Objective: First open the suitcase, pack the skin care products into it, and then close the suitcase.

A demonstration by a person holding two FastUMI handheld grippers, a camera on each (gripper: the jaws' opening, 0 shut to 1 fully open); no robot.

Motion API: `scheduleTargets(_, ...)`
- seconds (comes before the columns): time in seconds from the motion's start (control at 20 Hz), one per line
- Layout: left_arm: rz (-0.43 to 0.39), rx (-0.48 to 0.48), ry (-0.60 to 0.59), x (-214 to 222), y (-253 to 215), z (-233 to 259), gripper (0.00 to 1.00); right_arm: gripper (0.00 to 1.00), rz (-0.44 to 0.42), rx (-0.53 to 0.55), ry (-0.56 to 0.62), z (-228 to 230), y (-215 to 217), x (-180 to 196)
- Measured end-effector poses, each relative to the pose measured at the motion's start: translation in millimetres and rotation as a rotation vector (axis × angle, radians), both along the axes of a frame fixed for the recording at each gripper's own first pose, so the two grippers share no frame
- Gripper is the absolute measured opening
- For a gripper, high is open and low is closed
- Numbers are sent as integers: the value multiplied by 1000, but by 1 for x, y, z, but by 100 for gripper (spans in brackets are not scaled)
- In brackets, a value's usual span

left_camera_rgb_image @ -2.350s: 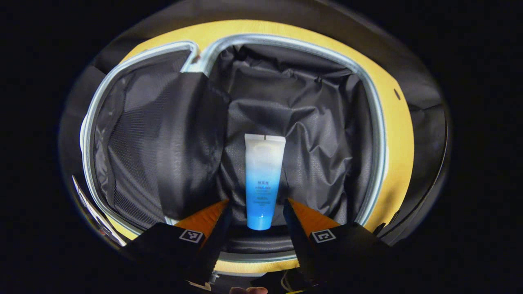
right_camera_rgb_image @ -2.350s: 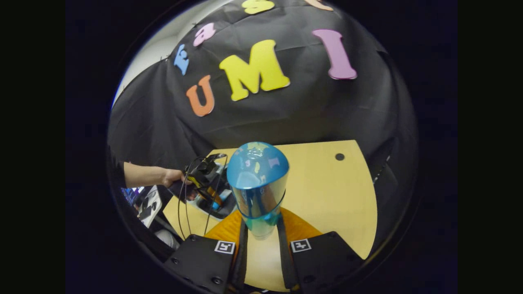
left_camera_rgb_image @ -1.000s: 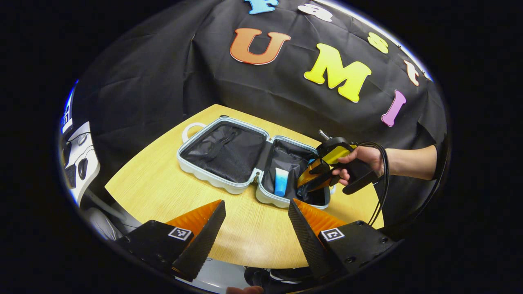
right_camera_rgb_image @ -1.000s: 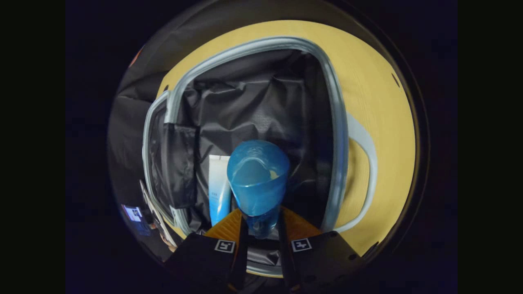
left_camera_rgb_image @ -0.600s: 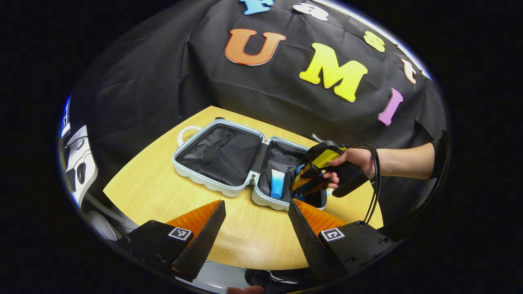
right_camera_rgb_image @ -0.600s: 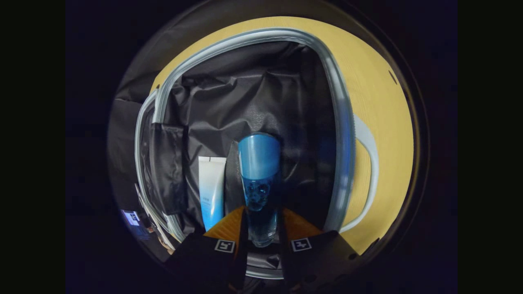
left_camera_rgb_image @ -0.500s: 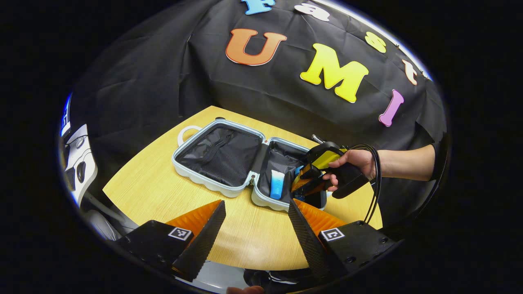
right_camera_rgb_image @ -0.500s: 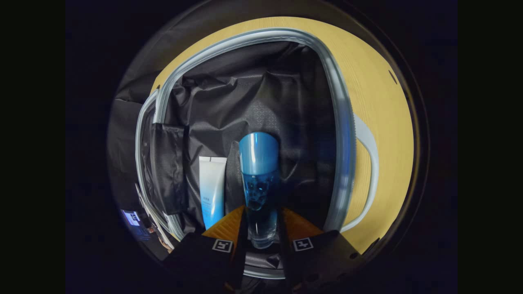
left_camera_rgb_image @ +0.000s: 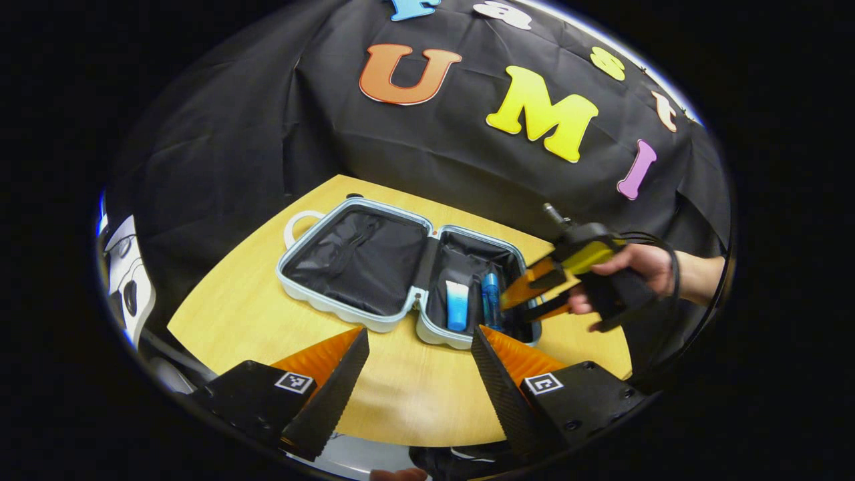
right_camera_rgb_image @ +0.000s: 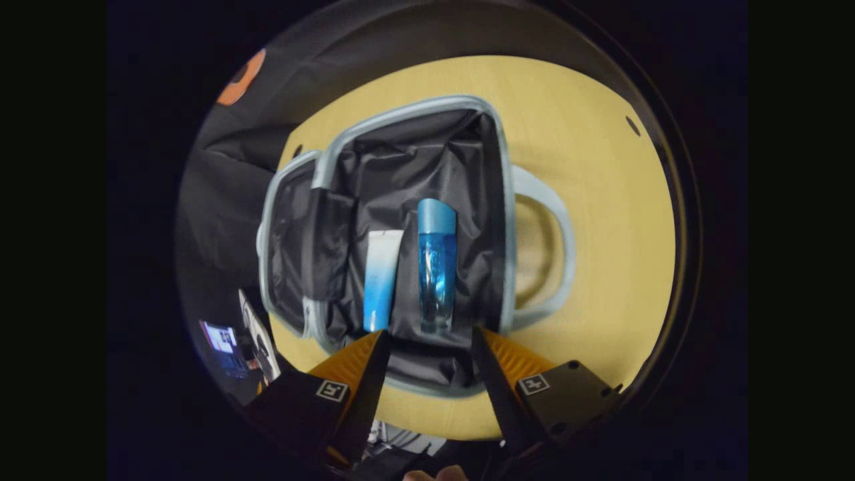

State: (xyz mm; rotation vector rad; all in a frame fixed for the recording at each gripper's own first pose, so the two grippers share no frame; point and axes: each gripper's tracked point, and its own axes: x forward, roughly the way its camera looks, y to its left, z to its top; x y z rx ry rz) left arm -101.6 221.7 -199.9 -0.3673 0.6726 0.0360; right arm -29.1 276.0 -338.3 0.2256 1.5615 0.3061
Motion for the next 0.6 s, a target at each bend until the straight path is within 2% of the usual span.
scheduleTargets(0.05,-9,6,-1,7,9,-3,99,68,26,29,-72,15,-8,-2)
scheduleTargets(0.1,-28,0,-9,14,14,-3,99,74,40,47,-155,29,-21,-3)
scheduleTargets(0.25,-75,19,-14,31,40,-14,99,74,58,76,-417,69,-65,5)
scheduleTargets(0.45,-62,75,5,59,88,-34,99,74,-10,-15,-779,124,-136,18)
scheduleTargets(0.6,-41,114,11,88,132,-49,99,74,-68,-84,-912,155,-172,5)
